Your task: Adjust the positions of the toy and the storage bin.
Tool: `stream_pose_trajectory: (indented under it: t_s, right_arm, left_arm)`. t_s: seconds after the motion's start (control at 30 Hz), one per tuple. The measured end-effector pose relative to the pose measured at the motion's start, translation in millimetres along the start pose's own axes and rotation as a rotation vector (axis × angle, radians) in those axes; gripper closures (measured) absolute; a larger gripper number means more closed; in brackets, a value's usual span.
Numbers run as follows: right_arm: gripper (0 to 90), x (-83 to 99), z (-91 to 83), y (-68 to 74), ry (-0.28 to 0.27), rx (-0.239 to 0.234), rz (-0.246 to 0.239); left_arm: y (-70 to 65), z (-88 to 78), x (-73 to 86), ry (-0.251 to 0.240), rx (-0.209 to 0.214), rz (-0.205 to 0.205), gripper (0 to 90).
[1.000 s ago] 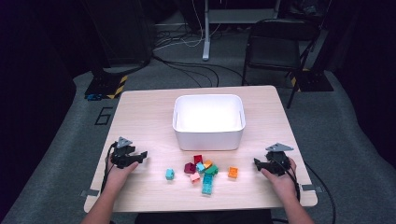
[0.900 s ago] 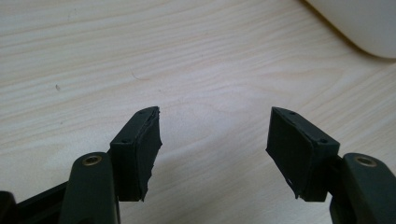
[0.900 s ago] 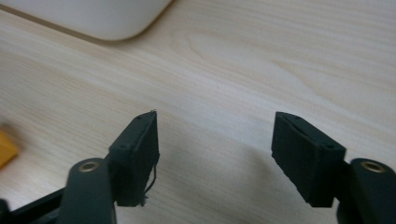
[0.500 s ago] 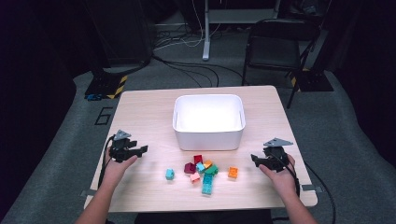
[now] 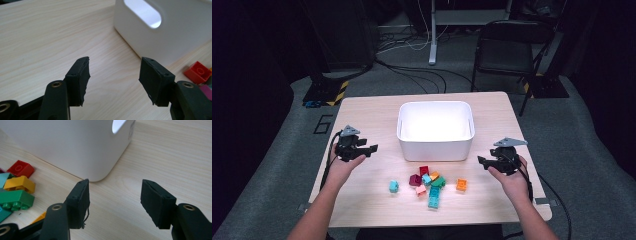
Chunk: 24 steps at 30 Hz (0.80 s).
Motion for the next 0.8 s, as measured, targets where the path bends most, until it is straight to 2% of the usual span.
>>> stream_pose_trajectory:
  t_s: [0.13, 0.3, 0.37, 0.5, 0.6, 0.8]
  right_arm:
    - [39.9, -7.4, -0.7, 0.7, -0.007, -0.010, -0.012]
    - [39.8, -14.8, -0.7, 1.7, -0.005, -0.016, -0.027]
    - [39.8, -19.4, -0.4, 2.9, -0.006, -0.019, -0.041]
    - [39.8, -24.8, 1.2, 3.8, -0.005, -0.030, -0.053]
    - [39.8, -28.3, 2.2, 4.9, -0.005, -0.037, -0.061]
    - [39.4, -33.1, 2.6, 6.1, -0.012, -0.049, -0.063]
  left_arm:
    - [-6.2, 1.8, -10.2, -0.007, 0.012, 0.012, 40.8]
    - [-12.7, 3.0, -22.2, -0.018, 0.027, 0.003, 40.8]
    - [-17.1, 2.0, -31.8, -0.019, 0.039, 0.018, 41.1]
    - [-19.7, 0.4, -39.3, -0.025, 0.043, 0.023, 43.8]
    - [-22.1, -2.3, -49.4, -0.034, 0.059, 0.028, 43.8]
    - [-26.8, -2.9, -58.8, -0.049, 0.075, 0.034, 42.6]
Point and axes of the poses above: each handheld gripper's, and its own axes: z roughly forward along the jaws, x roughly out of its underside, y roughly to its left, the point moved 1 cm from there along z, roughly forward along the jaws, and after that the axes turned 7 degrees about -x, right-handed, at the moved point
